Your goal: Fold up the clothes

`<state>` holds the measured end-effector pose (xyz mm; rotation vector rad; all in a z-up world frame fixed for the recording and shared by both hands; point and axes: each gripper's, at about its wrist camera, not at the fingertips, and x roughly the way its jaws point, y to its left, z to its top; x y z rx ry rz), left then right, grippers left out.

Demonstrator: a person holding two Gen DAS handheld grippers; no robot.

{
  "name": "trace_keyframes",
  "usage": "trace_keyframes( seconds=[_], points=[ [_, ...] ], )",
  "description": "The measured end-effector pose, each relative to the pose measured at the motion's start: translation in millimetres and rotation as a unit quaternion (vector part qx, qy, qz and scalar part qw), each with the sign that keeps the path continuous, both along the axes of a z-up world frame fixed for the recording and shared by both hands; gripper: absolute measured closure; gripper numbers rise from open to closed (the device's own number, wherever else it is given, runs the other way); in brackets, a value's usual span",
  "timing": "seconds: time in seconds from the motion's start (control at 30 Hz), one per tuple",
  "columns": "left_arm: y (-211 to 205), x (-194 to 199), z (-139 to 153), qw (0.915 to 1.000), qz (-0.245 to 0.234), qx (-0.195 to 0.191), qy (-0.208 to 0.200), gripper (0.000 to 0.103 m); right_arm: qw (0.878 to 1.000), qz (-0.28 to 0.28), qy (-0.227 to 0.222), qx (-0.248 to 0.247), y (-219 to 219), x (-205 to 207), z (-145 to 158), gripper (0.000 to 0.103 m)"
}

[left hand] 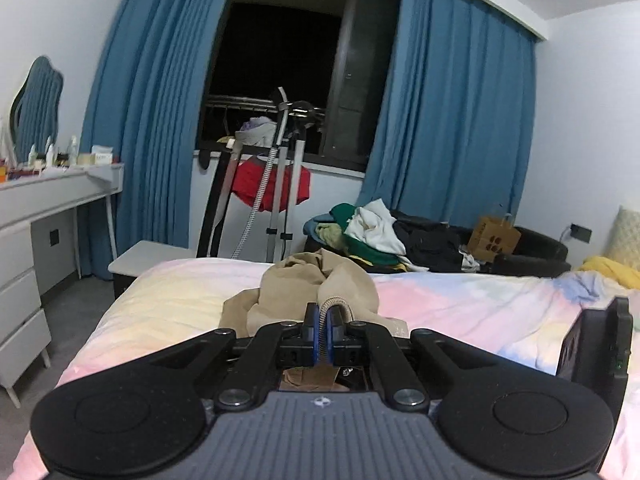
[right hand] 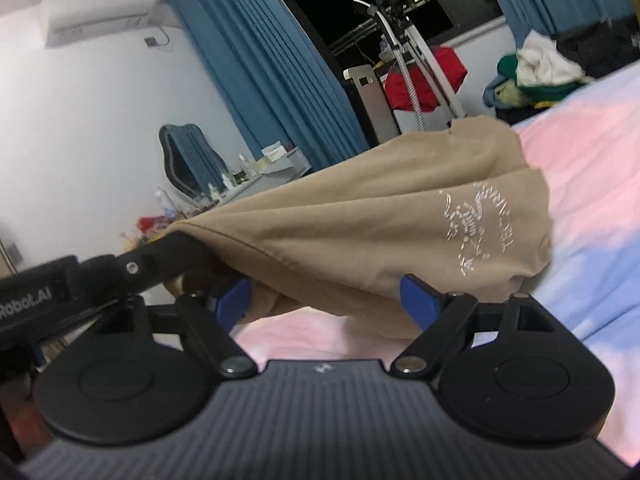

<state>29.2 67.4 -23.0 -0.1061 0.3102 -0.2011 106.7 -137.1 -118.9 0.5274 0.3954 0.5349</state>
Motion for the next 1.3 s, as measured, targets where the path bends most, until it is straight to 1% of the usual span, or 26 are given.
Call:
trace_keyframes(
  seconds=[0.03, 0.17, 0.23, 0.27, 0.3, 0.37, 0.43, 0.47, 0.5, 0.53, 0.6, 0.67, 0.7, 0.77, 0.8, 0.83, 0.87, 0.9, 0.93, 0.97, 1.0, 1.03, 1.1, 1.17, 1.23, 1.3],
  points=[
    [0.8, 2.2, -1.1, 1.0000, 0.001, -0.002, 0.002, 0.100, 1.000, -0.008, 0.004, 0.003, 1.4, 3.0, -0.8, 0.019],
    [4.0, 10.9, -5.7, 0.9999, 0.007, -0.009, 0.011, 0.100, 0.997, -0.067, 0.030, -0.016, 7.1, 19.8, -10.8, 0.018],
    [5.6, 15.3, -8.0, 0.9997, 0.010, -0.012, 0.016, 0.100, 0.995, -0.084, 0.031, -0.051, 14.5, 28.3, -22.5, 0.019],
    [6.4, 17.4, -9.1, 0.9997, 0.012, -0.014, 0.018, 0.100, 0.992, -0.094, 0.038, -0.070, 16.9, 32.8, -29.1, 0.017],
    [7.3, 19.6, -10.3, 0.9996, 0.013, -0.016, 0.021, 0.100, 0.990, -0.103, 0.046, -0.084, 17.2, 36.2, -35.7, 0.019],
    [8.9, 24.0, -12.6, 0.9994, 0.016, -0.019, 0.025, 0.100, 0.986, -0.115, 0.071, -0.102, 10.9, 38.8, -43.7, 0.018],
    [5.5, 26.0, -14.5, 0.9996, 0.012, -0.015, 0.021, 0.100, 0.980, -0.123, 0.100, -0.119, 4.4, 38.1, -46.4, 0.019],
    [3.7, 27.0, -15.5, 0.9997, 0.010, -0.013, 0.019, 0.100, 0.978, -0.129, 0.107, -0.123, 0.9, 36.1, -46.2, 0.022],
    [1.9, 27.9, -16.5, 0.9998, 0.007, -0.011, 0.017, 0.100, 0.977, -0.136, 0.107, -0.124, -2.9, 33.0, -42.8, 0.031],
    [0.0, 28.8, -17.5, 0.9999, 0.005, -0.009, 0.014, 0.100, 0.976, -0.143, 0.105, -0.124, -6.7, 29.0, -37.6, 0.036],
    [-3.6, 30.7, -19.5, 0.9999, 0.000, -0.004, 0.010, 0.100, 0.976, -0.157, 0.089, -0.122, -14.8, 19.5, -22.1, 0.056],
    [-8.8, 29.3, -18.8, 0.9999, -0.011, -0.001, 0.000, 0.099, 0.976, -0.168, 0.074, -0.122, -26.0, 8.0, -7.1, 0.061],
    [-12.4, 26.6, -16.8, 0.9998, -0.021, -0.001, -0.008, 0.099, 0.976, -0.170, 0.066, -0.123, -32.6, 2.1, -0.8, 0.062],
    [-19.7, 20.7, -14.7, 0.9992, -0.033, 0.008, -0.022, 0.099, 0.976, -0.165, 0.053, -0.129, -46.4, -8.9, 9.7, 0.064],
    [-23.5, 17.6, -14.8, 0.9989, -0.035, 0.017, -0.027, 0.099, 0.977, -0.157, 0.051, -0.132, -52.4, -13.2, 14.4, 0.070],
    [-27.3, 14.5, -15.0, 0.9985, -0.036, 0.026, -0.032, 0.099, 0.979, -0.141, 0.048, -0.137, -57.3, -16.4, 19.7, 0.073],
    [-31.1, 11.4, -15.1, 0.9980, -0.038, 0.036, -0.037, 0.099, 0.982, -0.113, 0.044, -0.145, -60.8, -18.0, 25.5, 0.076],
    [-32.8, 10.1, -15.4, 0.9979, -0.036, 0.040, -0.035, 0.099, 0.983, -0.097, 0.040, -0.152, -64.7, -19.4, 30.9, 0.079],
    [-32.7, 9.9, -16.1, 0.9981, -0.028, 0.042, -0.034, 0.099, 0.982, -0.096, 0.035, -0.158, -69.2, -20.4, 35.6, 0.082],
    [-32.4, 10.9, -16.6, 0.9982, -0.020, 0.047, -0.030, 0.099, 0.981, -0.099, 0.030, -0.163, -73.8, -20.7, 40.0, 0.090],
    [-31.4, 13.1, -15.9, 0.9983, -0.015, 0.052, -0.022, 0.099, 0.980, -0.105, 0.026, -0.166, -78.6, -20.1, 44.2, 0.090],
    [-29.6, 15.4, -17.1, 0.9987, -0.012, 0.048, -0.013, 0.099, 0.980, -0.110, 0.020, -0.163, -84.0, -21.1, 48.3, 0.090],
    [-25.9, 19.2, -18.7, 0.9993, -0.013, 0.034, 0.002, 0.099, 0.985, -0.105, 0.005, -0.140, -90.7, -23.1, 53.3, 0.090],
    [-22.4, 22.0, -18.7, 0.9996, -0.020, 0.016, 0.012, 0.099, 0.989, -0.077, -0.002, -0.125, -86.1, -19.5, 51.4, 0.090],
    [-20.4, 22.6, -15.7, 0.9996, -0.023, 0.007, 0.016, 0.099, 0.993, -0.035, 0.000, -0.114, -74.2, -17.6, 43.7, 0.088],
    [-16.9, 23.5, -14.7, 0.9993, -0.028, -0.010, 0.024, 0.099, 0.994, 0.006, 0.000, -0.105, -59.6, -18.0, 36.0, 0.086]
  ],
)
